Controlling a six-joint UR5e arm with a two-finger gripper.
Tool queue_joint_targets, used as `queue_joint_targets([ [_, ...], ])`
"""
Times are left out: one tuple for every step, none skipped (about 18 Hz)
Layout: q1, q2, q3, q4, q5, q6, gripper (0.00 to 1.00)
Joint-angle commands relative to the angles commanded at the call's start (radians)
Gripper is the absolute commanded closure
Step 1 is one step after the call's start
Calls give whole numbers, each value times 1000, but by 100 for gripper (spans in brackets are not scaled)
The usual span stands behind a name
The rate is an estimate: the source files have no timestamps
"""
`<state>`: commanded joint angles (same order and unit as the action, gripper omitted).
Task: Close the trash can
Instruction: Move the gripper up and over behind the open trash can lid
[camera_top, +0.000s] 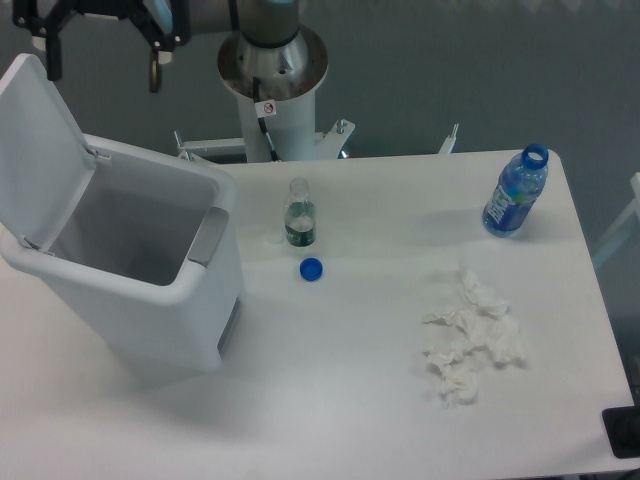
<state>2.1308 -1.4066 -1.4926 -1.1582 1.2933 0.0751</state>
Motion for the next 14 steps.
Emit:
queue_joint_targets([
  [-9, -3, -3, 0, -17, 2, 0],
  [-17, -3, -9, 2, -26, 3, 0],
  [-21, -3, -14, 2, -32, 5, 0],
  [-28, -5, -15, 2, -40, 8, 0],
  [-32, -6, -15, 3, -46, 9, 0],
  [-34, -8, -15, 3, -54, 9, 0],
  [-34, -9, -15, 5, -64, 11, 0],
  [-34, -14, -15, 5, -75, 12, 0],
  [-35, -14, -15, 6, -84, 14, 0],
  [-35, -14, -15, 6, -97, 18, 0],
  [-40, -12, -15, 8, -109, 18, 0],
  [-46, -12, -14, 8, -111, 18, 0],
  [-52, -12, -14, 8, -112, 18, 0],
  [-63, -12, -15, 8, -112, 18, 0],
])
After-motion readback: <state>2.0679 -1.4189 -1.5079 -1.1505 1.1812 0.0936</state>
